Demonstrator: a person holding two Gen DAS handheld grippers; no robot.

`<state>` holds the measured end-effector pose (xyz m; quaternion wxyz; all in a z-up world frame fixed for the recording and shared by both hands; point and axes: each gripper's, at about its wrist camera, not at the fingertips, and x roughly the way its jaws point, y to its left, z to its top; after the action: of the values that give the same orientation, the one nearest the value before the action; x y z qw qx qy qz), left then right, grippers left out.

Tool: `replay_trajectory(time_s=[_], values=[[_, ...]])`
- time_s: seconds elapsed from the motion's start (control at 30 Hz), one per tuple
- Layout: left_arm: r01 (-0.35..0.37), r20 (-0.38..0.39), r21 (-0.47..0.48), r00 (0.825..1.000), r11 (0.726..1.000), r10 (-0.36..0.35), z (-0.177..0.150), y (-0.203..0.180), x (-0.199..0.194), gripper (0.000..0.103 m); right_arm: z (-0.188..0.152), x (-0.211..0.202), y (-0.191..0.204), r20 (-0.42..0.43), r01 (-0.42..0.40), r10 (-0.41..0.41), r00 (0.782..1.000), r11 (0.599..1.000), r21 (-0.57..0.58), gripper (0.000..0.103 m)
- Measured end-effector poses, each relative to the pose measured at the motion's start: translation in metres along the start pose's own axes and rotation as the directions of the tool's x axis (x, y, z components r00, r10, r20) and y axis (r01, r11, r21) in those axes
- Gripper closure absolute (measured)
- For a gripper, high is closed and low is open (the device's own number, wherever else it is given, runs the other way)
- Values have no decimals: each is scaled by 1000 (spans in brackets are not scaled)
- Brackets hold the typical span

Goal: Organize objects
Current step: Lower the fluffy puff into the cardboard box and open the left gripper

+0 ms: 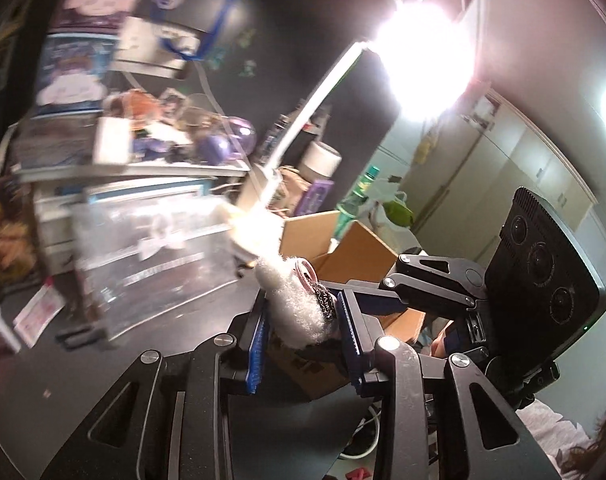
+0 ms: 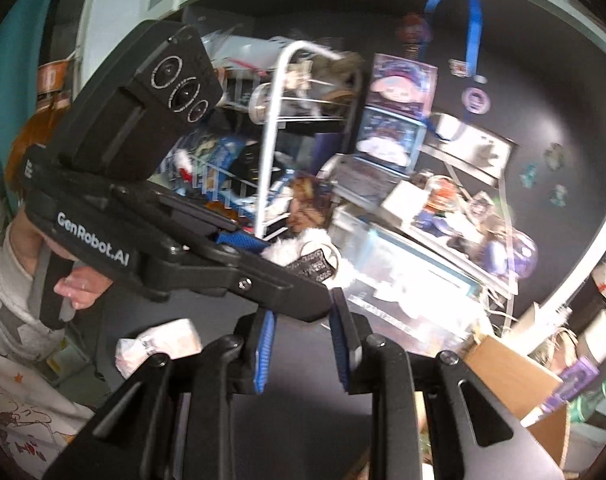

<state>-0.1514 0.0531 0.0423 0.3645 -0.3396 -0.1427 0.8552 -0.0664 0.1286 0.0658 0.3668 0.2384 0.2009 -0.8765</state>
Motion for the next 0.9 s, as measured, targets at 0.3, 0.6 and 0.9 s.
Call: replay_trajectory(time_s=[0.3, 0.6, 0.9], values=[[78, -121, 40, 990, 996, -73, 27, -32, 79, 76, -30, -27, -56, -63, 96, -90, 994, 991, 96, 80], [96, -227, 92, 971, 991, -73, 37, -61, 139, 76, -62, -45, -100, -146, 162, -135, 980, 969, 188, 79], [69, -259, 146, 965, 987, -29, 39, -78, 153, 33, -75, -50, -117, -197, 202, -159, 968, 954, 221, 66]])
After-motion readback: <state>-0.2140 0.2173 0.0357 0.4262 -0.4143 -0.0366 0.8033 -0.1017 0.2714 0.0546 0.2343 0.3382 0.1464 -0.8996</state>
